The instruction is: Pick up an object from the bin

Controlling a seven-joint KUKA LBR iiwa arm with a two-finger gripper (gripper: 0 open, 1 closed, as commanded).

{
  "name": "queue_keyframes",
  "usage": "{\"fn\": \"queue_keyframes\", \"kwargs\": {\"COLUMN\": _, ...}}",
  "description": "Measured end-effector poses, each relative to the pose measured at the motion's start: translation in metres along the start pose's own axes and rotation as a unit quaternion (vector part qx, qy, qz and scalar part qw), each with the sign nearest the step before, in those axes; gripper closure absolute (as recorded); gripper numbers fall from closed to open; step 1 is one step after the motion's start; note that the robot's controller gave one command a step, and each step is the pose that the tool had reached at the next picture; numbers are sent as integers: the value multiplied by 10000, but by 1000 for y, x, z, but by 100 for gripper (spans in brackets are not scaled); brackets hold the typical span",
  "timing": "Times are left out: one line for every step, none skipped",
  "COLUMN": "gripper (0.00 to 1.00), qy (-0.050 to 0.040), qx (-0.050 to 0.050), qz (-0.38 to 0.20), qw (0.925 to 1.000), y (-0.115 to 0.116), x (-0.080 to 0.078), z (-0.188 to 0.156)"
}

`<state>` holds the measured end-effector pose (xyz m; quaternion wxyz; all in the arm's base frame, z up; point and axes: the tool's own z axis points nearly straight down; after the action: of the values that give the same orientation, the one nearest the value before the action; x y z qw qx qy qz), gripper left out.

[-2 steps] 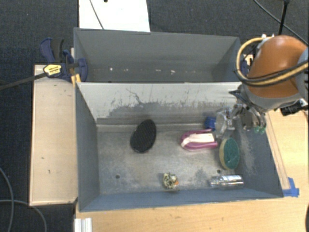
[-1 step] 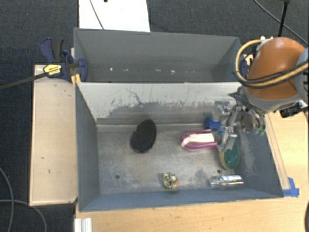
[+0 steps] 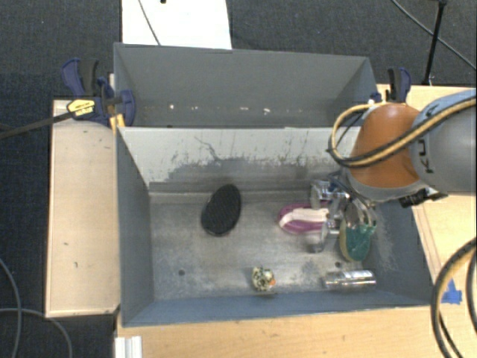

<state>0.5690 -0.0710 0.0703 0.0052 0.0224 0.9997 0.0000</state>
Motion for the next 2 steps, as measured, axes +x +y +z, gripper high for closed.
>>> {"fn": "queue_keyframes", "kwargs": {"gripper": 100, "qy": -20, "qx": 8, "qz": -9, "qw": 10000, "y": -1, "x": -2, "z": -6}}
{"fn": "queue_keyframes", "kwargs": {"gripper": 100, "qy": 5, "qx": 4, "qz": 27, "qw": 10000, "y": -2, "x": 31, "z": -194}}
